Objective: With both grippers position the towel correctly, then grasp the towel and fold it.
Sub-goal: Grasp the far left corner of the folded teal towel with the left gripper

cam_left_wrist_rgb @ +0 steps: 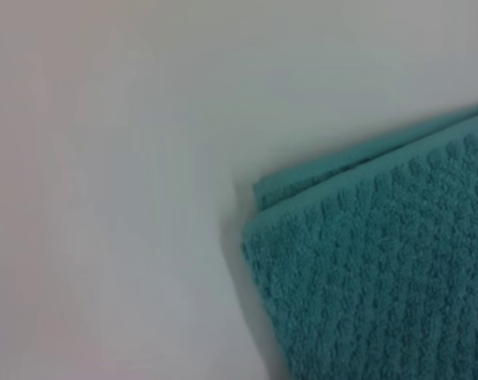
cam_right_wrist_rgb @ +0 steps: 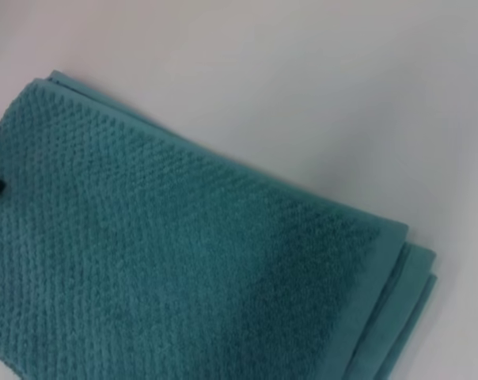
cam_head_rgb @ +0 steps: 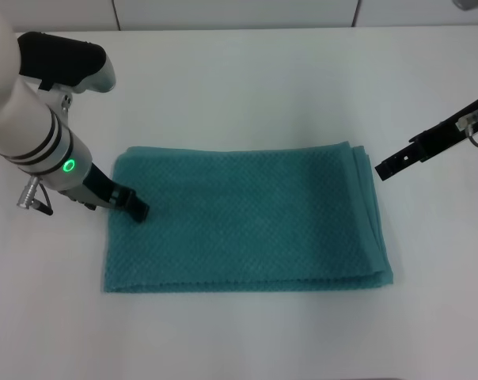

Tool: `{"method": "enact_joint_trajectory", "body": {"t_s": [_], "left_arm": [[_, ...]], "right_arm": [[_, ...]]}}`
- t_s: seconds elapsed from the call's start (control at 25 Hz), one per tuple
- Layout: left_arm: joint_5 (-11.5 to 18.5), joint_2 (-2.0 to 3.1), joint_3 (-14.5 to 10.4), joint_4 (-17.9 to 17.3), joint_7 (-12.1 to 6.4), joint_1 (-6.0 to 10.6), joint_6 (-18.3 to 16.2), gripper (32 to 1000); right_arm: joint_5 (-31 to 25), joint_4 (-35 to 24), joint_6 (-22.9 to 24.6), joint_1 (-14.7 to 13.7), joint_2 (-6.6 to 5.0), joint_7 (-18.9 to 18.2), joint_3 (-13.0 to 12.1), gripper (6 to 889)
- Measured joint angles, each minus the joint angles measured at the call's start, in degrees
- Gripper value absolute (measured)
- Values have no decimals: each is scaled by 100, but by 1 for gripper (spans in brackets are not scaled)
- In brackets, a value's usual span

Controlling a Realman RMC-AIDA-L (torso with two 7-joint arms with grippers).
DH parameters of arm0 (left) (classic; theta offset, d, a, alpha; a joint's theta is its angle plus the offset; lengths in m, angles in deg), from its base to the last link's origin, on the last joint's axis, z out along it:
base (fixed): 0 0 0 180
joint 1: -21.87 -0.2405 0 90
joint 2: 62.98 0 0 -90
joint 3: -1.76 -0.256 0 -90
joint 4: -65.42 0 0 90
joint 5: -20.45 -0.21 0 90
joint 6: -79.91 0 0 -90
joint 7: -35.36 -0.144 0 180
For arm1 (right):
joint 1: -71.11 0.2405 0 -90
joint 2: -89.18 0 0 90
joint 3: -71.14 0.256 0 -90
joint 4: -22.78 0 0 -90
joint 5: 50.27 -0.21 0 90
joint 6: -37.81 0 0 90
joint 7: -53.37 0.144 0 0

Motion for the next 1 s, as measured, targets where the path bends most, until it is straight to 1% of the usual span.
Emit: {"method": "enact_joint_trajectory", "body": {"t_s": [0.2,0.52,0.72,1.0], "left_arm": [[3,3,-77,7,0,-1,-79,857],[22,14,-90,251,0,46,-213,857],[22,18,-142,273,0,60,-237,857],[21,14,-152,283,0,62,-238,856]], "right_arm": [[-1,25,4,0,0,-3,0,864],[-1,34,9,2,0,-15,0,865],[0,34,9,5,3,-24,0,863],[0,39,13,9,2,-26,0,859]]}}
